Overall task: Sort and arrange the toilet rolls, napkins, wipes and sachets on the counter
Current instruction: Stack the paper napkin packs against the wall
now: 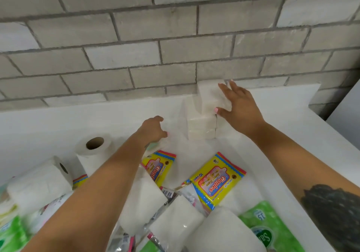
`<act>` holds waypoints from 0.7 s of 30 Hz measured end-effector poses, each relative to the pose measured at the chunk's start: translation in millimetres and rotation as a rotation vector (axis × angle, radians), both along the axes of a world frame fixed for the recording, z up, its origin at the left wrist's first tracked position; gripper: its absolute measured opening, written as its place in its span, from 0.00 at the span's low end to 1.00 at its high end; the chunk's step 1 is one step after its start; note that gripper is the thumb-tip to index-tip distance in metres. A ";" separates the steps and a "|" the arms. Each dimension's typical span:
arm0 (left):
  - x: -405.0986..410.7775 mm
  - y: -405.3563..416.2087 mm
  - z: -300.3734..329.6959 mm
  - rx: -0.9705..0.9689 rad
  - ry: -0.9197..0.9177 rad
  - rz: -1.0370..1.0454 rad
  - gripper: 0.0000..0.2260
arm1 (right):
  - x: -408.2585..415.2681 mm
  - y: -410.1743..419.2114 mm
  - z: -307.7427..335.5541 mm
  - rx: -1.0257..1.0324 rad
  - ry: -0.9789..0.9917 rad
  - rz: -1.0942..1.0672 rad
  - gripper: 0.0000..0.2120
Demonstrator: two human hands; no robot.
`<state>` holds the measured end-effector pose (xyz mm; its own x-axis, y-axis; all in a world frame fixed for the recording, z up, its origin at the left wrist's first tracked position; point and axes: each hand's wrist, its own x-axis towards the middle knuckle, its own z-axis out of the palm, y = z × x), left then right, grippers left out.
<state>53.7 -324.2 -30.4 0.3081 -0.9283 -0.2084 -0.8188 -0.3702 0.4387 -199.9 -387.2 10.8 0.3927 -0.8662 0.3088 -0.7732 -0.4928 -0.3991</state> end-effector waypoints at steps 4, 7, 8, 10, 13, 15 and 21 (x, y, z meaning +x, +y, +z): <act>2.4 12.3 -13.0 0.113 -0.094 -0.019 0.29 | -3.9 18.7 -1.6 -0.116 -0.078 -0.008 0.32; -2.6 19.9 -6.3 0.091 -0.115 -0.050 0.27 | -7.5 39.2 -0.1 -0.148 -0.192 -0.010 0.27; -5.3 23.3 -2.8 0.089 -0.118 -0.064 0.26 | -8.0 46.1 0.1 -0.154 -0.215 -0.013 0.26; -14.2 33.5 5.6 0.090 -0.111 -0.108 0.26 | -7.9 58.5 -0.2 -0.136 -0.238 -0.023 0.25; -38.8 55.9 19.8 0.063 -0.053 -0.214 0.25 | -9.2 72.2 -2.0 -0.097 -0.231 -0.035 0.26; -63.1 74.3 30.0 0.069 0.003 -0.275 0.27 | -11.4 79.8 -2.3 -0.087 -0.212 -0.037 0.26; -128.1 123.9 49.0 0.226 0.120 -0.365 0.36 | -17.8 96.6 1.0 -0.048 -0.230 -0.055 0.27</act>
